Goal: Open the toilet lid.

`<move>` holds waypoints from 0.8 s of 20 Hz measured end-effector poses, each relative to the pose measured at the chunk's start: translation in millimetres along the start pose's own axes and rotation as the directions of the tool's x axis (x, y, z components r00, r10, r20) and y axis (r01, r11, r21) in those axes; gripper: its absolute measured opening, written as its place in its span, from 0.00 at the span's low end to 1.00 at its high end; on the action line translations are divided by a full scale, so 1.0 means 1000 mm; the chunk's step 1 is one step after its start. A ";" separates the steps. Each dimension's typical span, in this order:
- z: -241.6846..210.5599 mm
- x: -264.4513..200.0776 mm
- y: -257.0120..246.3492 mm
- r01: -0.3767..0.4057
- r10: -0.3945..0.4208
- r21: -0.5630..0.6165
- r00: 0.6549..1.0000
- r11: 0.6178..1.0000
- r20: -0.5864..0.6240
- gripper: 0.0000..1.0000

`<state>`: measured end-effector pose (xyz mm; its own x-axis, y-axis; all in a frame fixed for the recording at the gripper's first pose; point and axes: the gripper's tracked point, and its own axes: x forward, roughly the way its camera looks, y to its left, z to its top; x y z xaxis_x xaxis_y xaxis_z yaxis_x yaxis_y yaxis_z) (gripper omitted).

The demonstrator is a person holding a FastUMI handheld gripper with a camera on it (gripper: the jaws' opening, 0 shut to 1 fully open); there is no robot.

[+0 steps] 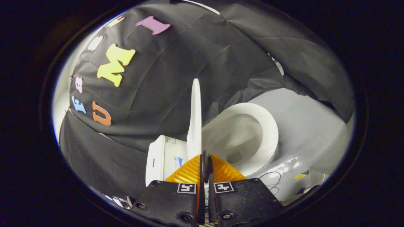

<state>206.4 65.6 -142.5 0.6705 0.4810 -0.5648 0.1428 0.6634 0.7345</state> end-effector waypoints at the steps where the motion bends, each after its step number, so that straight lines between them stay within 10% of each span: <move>1: 0.000 -0.001 0.005 0.007 -0.007 -0.003 1.000 1.000 -0.001 0.08; 16: -0.014 -0.010 0.070 0.118 -0.113 -0.193 0.993 0.974 0.037 0.08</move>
<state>199.1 115.6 -90.3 0.6768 0.3815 -0.6296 0.0774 0.8136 0.5763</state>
